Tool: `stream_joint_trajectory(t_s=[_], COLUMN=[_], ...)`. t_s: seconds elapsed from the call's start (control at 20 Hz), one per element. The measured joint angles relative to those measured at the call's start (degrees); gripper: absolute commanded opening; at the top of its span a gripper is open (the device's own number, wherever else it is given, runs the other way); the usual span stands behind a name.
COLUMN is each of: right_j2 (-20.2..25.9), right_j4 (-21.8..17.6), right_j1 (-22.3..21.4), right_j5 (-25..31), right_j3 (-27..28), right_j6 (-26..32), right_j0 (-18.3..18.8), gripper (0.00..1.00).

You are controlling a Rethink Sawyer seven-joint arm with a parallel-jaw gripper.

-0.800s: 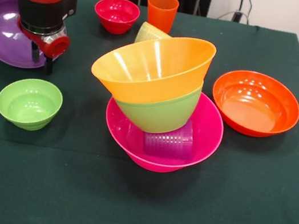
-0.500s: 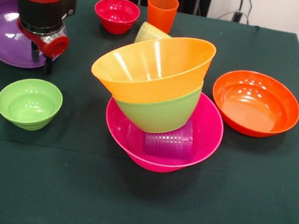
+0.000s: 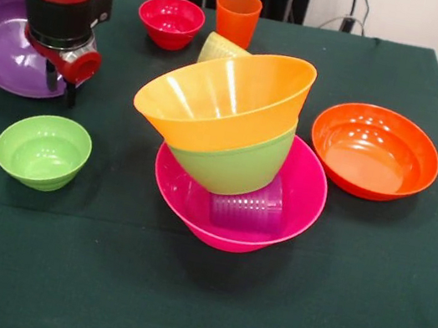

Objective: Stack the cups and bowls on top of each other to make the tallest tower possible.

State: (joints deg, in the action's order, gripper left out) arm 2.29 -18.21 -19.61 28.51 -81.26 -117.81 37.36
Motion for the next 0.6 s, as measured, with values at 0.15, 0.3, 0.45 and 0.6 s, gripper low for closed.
stream_joint_trajectory(t_s=[0.15, 0.3, 0.45, 0.6], right_j2=[0.1, 0.1, 0.2, 0.2], right_j4=[0.0, 0.0, 0.0, 0.0], right_j1=[-1.1, -3.7, -5.8, -7.8], right_j5=[0.0, 0.3, 0.9, 2.2], right_j3=[-0.6, -1.7, -2.6, -3.2], right_j6=[0.0, 0.0, 0.0, 0.0], right_j0=[0.3, 1.1, 1.8, 2.5], gripper=[0.00, 0.00, 0.00, 0.00])
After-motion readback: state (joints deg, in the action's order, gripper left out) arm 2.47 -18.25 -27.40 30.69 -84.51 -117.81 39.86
